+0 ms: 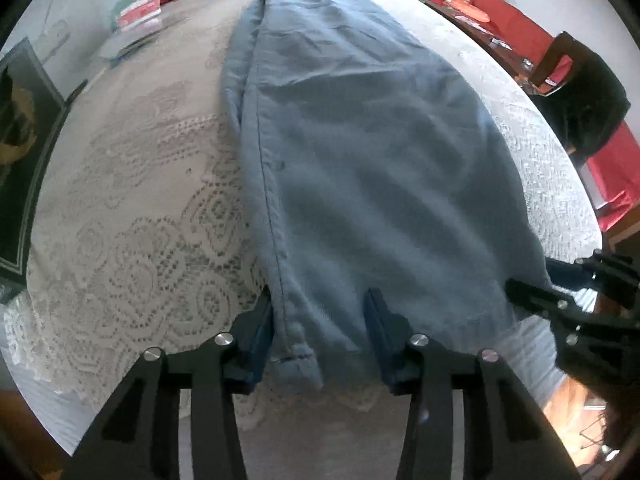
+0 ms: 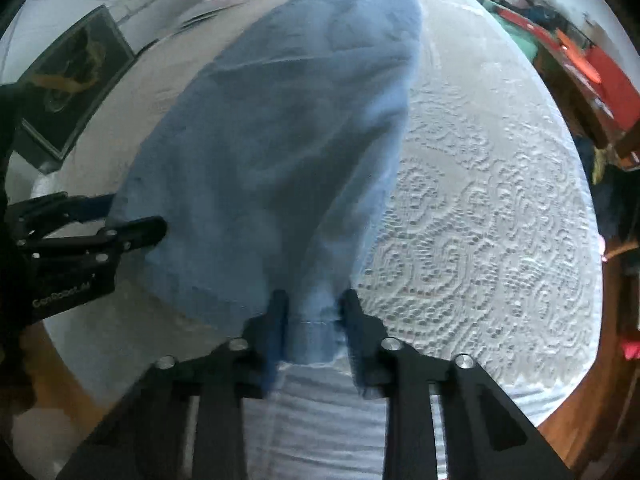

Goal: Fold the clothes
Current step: 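Grasp the cuff end with the right tool while the left tool grasps the hem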

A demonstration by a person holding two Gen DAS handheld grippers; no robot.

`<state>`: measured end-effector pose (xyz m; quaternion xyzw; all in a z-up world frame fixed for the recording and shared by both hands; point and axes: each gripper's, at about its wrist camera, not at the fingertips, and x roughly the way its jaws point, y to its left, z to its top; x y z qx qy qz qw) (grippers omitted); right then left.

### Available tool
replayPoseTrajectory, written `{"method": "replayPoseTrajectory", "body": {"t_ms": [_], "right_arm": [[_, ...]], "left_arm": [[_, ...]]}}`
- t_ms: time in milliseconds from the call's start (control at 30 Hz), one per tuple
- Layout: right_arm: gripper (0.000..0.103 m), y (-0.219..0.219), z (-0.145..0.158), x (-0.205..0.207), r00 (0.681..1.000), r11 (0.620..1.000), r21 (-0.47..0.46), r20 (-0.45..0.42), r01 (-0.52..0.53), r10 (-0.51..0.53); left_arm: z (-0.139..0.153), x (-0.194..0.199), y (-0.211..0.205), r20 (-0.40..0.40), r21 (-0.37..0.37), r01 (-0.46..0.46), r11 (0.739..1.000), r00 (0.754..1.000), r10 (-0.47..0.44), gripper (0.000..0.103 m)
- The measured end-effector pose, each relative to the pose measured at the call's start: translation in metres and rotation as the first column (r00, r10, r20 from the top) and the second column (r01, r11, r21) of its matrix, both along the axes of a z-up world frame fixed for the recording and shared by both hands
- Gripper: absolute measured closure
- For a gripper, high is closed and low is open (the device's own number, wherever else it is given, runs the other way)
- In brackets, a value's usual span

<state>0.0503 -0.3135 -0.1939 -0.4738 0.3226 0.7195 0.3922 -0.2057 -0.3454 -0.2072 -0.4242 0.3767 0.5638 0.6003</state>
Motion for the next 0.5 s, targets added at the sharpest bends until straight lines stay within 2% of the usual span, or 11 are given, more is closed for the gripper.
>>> {"method": "replayPoseTrajectory", "body": {"t_ms": [33,67,100,167,200,300,500], "right_arm": [[0.082,0.002,0.001,0.001,1.000,1.000,-0.006,-0.008,0.001,-0.001],[0.086,0.007,0.001,0.005,0.999,0.999,-0.035,-0.043,0.012,-0.013],[0.087,0.012,0.001,0.010,0.996,0.997,-0.074,-0.087,0.024,-0.031],[0.088,0.026,0.007,0.021,0.977,0.986,-0.158,-0.197,0.051,-0.082],[0.089,0.033,0.013,0.026,0.966,0.982,-0.179,-0.239,0.057,-0.099],[0.089,0.050,0.035,0.035,0.944,0.982,-0.181,-0.310,0.057,-0.112],[0.089,0.086,0.078,0.047,0.918,0.992,-0.123,-0.390,0.023,-0.070]], "left_arm": [[0.001,-0.001,0.002,0.008,0.000,-0.003,1.000,1.000,0.003,0.072],[0.003,-0.002,0.003,0.016,0.001,-0.007,1.000,1.000,0.007,0.094],[0.005,-0.004,0.005,0.033,0.004,-0.014,1.000,0.999,0.014,0.099],[0.019,-0.014,0.009,0.132,0.033,-0.056,0.998,0.990,0.051,0.099],[0.029,-0.017,0.013,0.139,0.059,-0.065,0.996,0.989,0.056,0.099],[0.052,-0.016,0.027,0.094,0.116,-0.070,0.991,0.994,0.060,0.099],[0.079,-0.002,0.059,0.060,0.165,-0.115,0.980,0.993,0.106,0.099]]}}
